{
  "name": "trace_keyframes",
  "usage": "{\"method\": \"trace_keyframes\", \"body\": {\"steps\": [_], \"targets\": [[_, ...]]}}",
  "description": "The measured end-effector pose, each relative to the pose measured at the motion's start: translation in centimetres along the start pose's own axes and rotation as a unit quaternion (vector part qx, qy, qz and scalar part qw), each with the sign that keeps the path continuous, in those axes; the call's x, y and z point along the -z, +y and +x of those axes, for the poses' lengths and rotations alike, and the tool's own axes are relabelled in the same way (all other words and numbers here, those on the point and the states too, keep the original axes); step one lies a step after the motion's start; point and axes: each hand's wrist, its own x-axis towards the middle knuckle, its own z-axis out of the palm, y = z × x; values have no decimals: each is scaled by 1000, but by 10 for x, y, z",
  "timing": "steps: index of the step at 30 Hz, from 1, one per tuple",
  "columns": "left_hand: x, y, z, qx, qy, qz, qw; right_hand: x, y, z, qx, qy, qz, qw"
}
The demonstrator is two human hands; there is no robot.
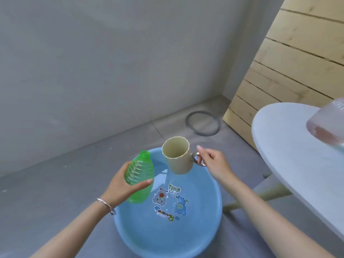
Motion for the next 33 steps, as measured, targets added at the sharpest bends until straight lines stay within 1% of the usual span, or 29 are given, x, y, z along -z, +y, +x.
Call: {"method": "trace_keyframes", "body": {"steps": [2, 4, 6, 10, 13, 16, 17, 19, 24, 27, 31, 33], "targets": [[0, -24, 10, 7, 0, -11, 1000, -25, 46, 11, -24, -20, -103, 994], [-1, -47, 19, 21, 11, -13, 1000, -45, 84, 13, -30, -8, -203, 979], [-3, -70, 27, 38, 26, -19, 999, -60, 113, 13, -14, 7, -273, 962], [-15, -102, 39, 46, 32, -12, 998, -79, 144, 25, 25, -15, -380, 924], [-23, -114, 42, 42, 29, -23, 998, -88, 153, 31, 55, -4, -397, 916], [-26, -121, 37, 54, 21, -32, 998, -99, 155, 34, 54, -20, -416, 908], [-26, -121, 36, 54, 22, -35, 998, -103, 154, 34, 73, -22, -422, 904], [-24, -121, 34, 58, 25, -49, 997, -112, 156, 35, 112, -15, -465, 878], [-21, -119, 33, 65, 33, -74, 995, -140, 163, 31, 112, -22, -502, 858], [-17, -117, 32, 65, 46, -92, 993, -164, 160, 19, 164, -37, -515, 840], [-9, -114, 33, 55, 68, -117, 989, -189, 156, 0, 219, -48, -476, 850], [-4, -110, 34, 47, 79, -133, 987, -197, 153, -9, 225, -49, -448, 864]]}}
